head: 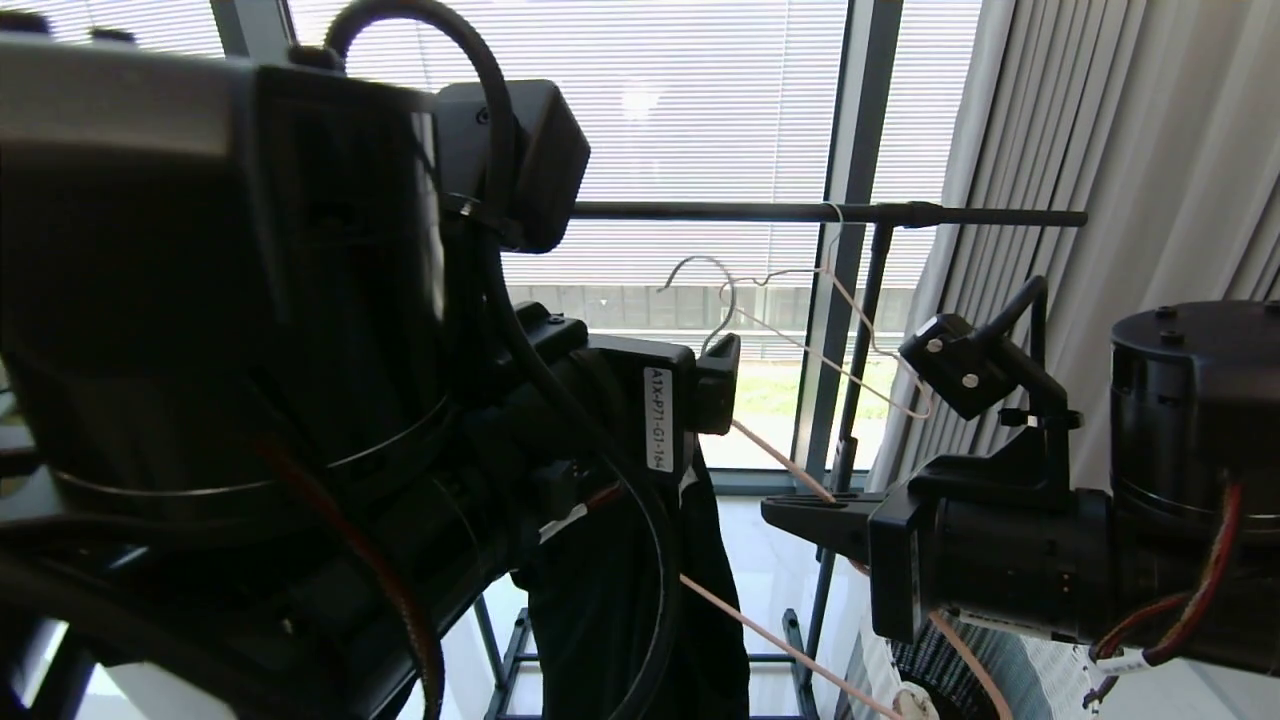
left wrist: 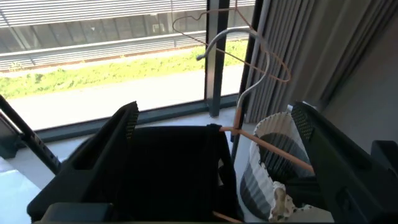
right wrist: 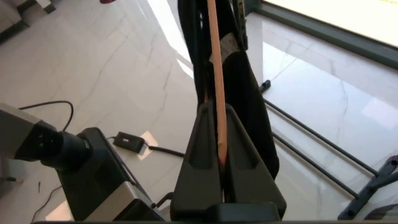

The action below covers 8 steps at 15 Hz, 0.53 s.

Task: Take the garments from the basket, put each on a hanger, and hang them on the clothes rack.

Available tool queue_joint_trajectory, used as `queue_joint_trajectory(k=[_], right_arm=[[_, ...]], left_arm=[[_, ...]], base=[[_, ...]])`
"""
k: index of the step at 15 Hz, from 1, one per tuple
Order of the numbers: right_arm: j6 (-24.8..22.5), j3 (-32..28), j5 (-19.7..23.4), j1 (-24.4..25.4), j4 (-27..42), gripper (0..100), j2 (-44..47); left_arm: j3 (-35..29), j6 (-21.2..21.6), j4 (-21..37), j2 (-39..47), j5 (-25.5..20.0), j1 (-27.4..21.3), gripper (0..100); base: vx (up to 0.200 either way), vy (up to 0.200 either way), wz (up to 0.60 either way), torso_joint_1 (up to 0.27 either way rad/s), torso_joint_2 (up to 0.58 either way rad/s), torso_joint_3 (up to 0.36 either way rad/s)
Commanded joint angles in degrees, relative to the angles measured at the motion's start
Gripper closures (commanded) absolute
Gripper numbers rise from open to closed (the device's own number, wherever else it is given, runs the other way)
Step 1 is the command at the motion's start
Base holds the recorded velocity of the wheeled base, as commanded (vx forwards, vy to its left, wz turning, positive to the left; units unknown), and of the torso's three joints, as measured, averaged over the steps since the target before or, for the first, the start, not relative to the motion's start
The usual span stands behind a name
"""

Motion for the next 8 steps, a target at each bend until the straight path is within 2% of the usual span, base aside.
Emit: queue_joint_trajectory(k=[1,4,8], right_arm=[[-0.27,0.13,-0.4,-0.68,-0.08,100,-0.83],[-2.3,1.27,-1.98,-2.0,-0.6,100,-1.98],[-9.5,7.6,-1.89,-3.4,-10.27,100,-2.68]], left_arm=[[0.89,0.18,-0.01,-1.7,0.05,-0.1,0],[6.87,0.53,-0.01,-6.09,0.05,0.08,0],[15.92,0.53,-0.01,-11.89,-0.12,2.19,0]], base=[[0.0,0.0,0.0,0.0,0.0,0.0],[0.0,0.0,0.0,0.0,0.0,0.0],[0.0,0.0,0.0,0.0,0.0,0.0]])
